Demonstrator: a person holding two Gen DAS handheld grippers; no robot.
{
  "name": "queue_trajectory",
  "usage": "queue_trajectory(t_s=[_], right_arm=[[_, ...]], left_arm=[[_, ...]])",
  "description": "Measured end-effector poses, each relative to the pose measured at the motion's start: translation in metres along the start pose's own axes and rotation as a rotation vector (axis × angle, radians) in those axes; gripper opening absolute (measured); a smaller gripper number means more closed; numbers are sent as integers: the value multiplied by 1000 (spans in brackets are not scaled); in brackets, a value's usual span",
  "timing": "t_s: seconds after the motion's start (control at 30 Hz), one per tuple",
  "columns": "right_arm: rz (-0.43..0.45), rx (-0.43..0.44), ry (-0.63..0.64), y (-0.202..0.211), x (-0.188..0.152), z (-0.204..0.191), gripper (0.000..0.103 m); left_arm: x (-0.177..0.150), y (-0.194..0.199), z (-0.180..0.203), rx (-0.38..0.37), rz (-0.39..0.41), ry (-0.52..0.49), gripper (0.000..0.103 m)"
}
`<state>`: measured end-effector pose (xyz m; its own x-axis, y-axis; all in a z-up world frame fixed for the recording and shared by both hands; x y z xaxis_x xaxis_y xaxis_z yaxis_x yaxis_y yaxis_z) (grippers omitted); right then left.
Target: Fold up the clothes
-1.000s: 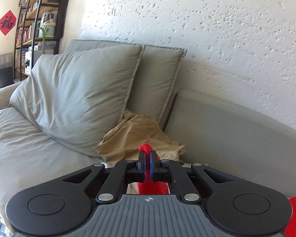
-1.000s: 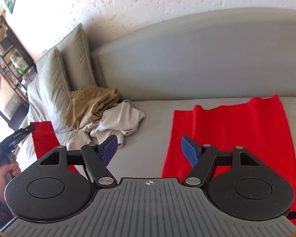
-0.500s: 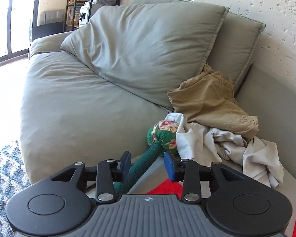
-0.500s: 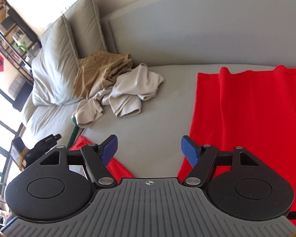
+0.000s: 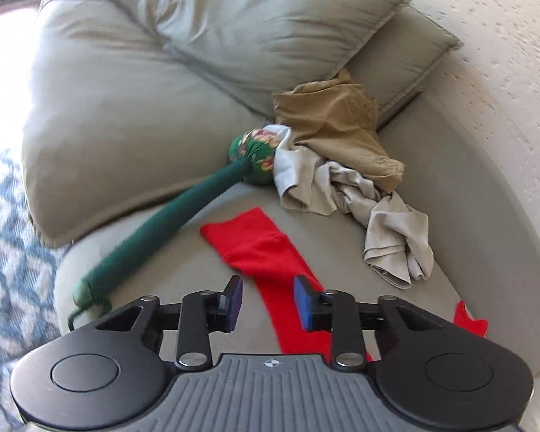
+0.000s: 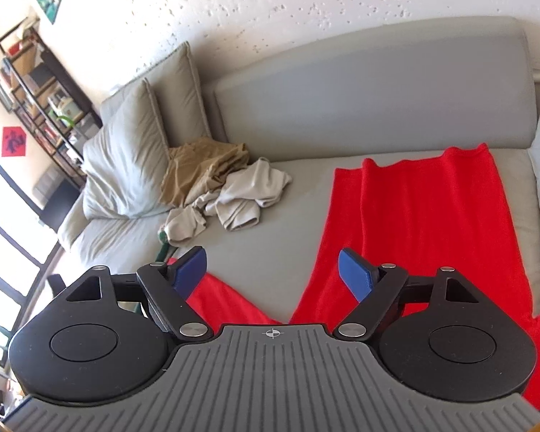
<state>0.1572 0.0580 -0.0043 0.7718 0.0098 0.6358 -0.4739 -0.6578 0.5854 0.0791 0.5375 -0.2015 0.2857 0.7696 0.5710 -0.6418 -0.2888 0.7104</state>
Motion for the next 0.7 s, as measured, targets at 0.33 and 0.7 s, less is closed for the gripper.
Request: queue_trajectory(t_s=[0.33, 0.7], right_arm=[[-10, 38, -35, -52, 8, -13, 81], [-82, -11, -11, -103, 1, -14, 81]], left_arm=[[54, -89, 26, 124, -3, -159, 40], [43, -155, 35, 242, -96, -338, 4]])
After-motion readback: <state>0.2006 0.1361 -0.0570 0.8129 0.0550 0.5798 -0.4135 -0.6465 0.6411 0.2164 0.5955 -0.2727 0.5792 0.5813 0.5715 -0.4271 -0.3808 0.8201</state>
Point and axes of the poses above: each gripper's, at about its wrist camera, not at the fingertips, and y roughly against the way its jaws point, z to its right, x to its top, the point moved 9 cm from there along -y, roughly the way its jaws point, and after that the axes turned 3 degrees about x, right-handed, at the moved point
